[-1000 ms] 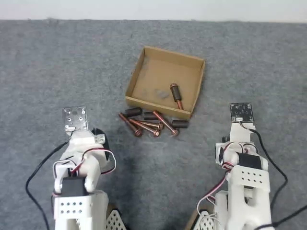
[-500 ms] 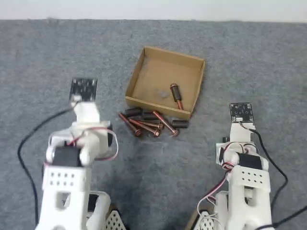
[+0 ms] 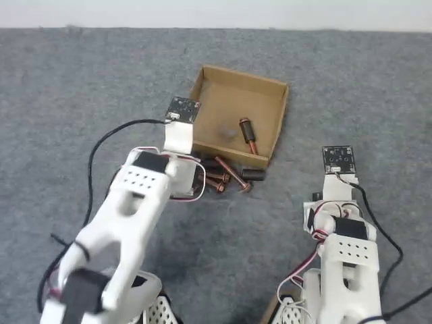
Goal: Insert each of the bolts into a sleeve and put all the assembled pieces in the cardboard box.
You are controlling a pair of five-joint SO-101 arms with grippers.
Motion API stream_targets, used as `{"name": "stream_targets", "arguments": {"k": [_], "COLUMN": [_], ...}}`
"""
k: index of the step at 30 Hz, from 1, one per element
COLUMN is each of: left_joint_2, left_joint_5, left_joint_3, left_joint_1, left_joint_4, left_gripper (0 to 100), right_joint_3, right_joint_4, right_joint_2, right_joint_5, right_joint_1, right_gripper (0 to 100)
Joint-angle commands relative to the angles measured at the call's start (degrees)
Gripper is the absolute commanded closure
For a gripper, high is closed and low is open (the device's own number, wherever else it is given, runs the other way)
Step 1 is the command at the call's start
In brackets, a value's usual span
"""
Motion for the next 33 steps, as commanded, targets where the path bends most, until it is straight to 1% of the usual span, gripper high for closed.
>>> {"name": "stream_targets", "arguments": {"k": [1,5,9,19,24,29,31,33], "left_joint_2": [5.5,10.4,15.5,23.4,25.8,25.8,25.8,26.2], "left_joint_5": [-0.3,-0.3,-0.3,-0.4,-0.9,-9.3,-11.8,-14.9], "left_joint_3": [-3.0,-2.9,-3.8,-13.6,-16.2,-16.7,-16.8,-17.0], "left_joint_1": [-1.3,-2.2,-1.9,-2.3,-2.7,-7.8,-8.4,-7.6], "left_joint_4": [-10.3,-17.8,-20.7,-11.4,-8.9,-9.1,-8.4,-6.0], "left_gripper": [99,99,99,99,99,99,99,99], "right_joint_3": [-0.4,-0.4,-0.4,-0.5,-0.5,-0.4,-0.4,-0.4], "right_joint_4": [-1.2,-1.2,-1.2,-1.2,-1.2,-1.2,-1.2,-1.2], "right_joint_2": [-2.2,-2.2,-2.2,-2.3,-2.3,-2.5,-2.6,-2.6], "right_joint_5": [1.1,3.0,3.2,3.3,3.3,3.3,3.3,3.3], "right_joint_1": [0.5,0.5,0.5,0.5,0.5,0.5,0.5,0.5], "right_gripper": [98.9,98.9,98.9,98.9,98.9,98.9,98.9,98.9]}}
